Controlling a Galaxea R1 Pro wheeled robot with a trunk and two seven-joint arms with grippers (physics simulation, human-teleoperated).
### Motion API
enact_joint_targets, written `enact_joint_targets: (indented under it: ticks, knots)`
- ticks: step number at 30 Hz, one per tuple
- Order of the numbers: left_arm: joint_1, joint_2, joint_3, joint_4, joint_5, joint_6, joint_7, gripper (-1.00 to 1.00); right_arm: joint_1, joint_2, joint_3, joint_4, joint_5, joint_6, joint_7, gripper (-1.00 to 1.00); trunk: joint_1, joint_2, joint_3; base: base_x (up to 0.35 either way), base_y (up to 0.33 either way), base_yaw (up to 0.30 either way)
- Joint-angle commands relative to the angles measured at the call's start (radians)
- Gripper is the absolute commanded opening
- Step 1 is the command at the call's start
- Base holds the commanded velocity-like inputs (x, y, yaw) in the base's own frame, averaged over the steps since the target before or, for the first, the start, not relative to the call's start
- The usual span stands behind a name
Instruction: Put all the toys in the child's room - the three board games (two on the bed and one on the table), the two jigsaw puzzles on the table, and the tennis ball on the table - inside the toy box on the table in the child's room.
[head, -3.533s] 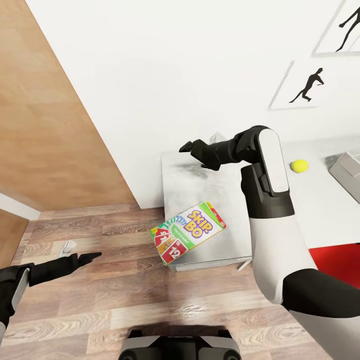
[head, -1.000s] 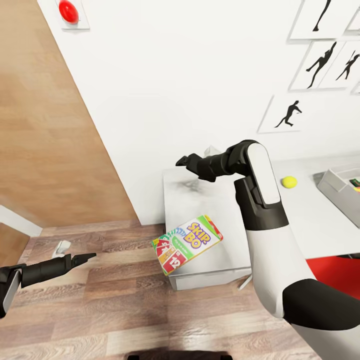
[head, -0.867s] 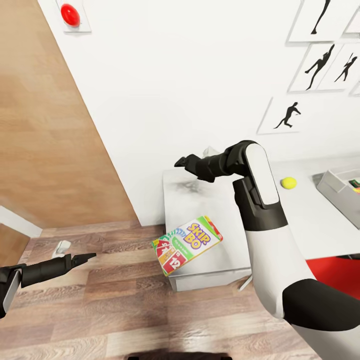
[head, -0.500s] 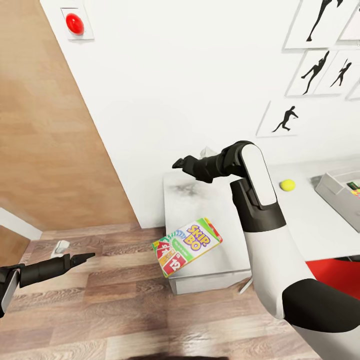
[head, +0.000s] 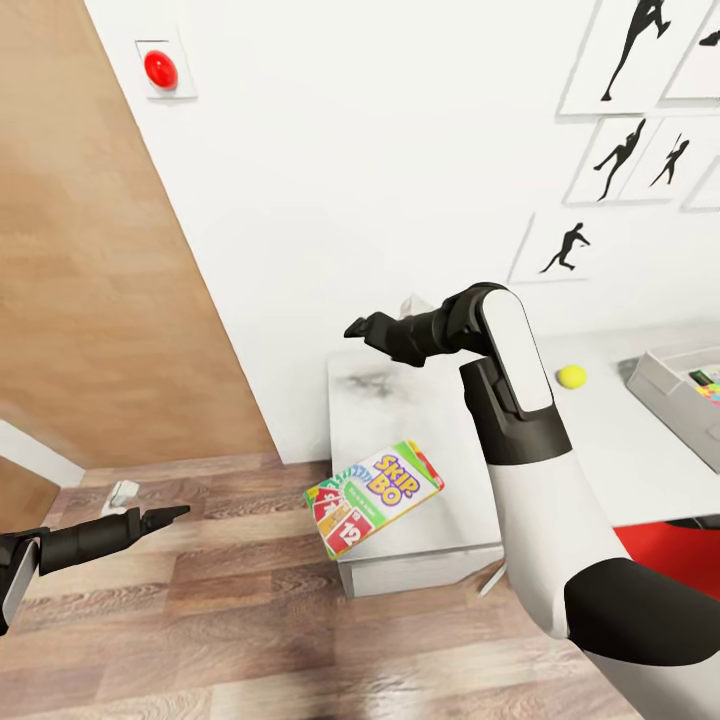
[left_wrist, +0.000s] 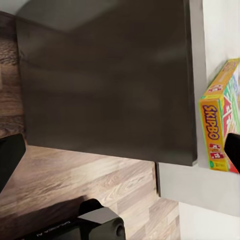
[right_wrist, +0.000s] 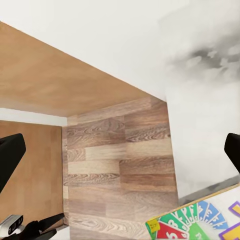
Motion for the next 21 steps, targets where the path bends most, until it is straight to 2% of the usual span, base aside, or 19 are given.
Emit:
enact_joint_targets:
  ticks: [1,10,21]
  knots:
    - [-0.001,0.0,0.0,0.0,0.002,0.01,-0.002,1.0,-0.001,0.0,0.0,0.0,-0.008,0.007,-0.01,1.0,0.001,-0.002,0.0,0.0,0.0,0.0]
    - [-0.001,-0.001,0.0,0.0,0.002,0.009,-0.001,1.0,0.0,0.0,0.001,0.003,-0.008,0.008,-0.009,1.0,0.001,-0.002,0.015,0.0,0.0,0.0]
    - [-0.001,0.0,0.002,0.0,0.002,0.009,-0.002,1.0,0.0,0.0,0.041,0.003,-0.007,-0.022,-0.009,1.0,0.001,-0.002,0.033,0.0,0.0,0.0]
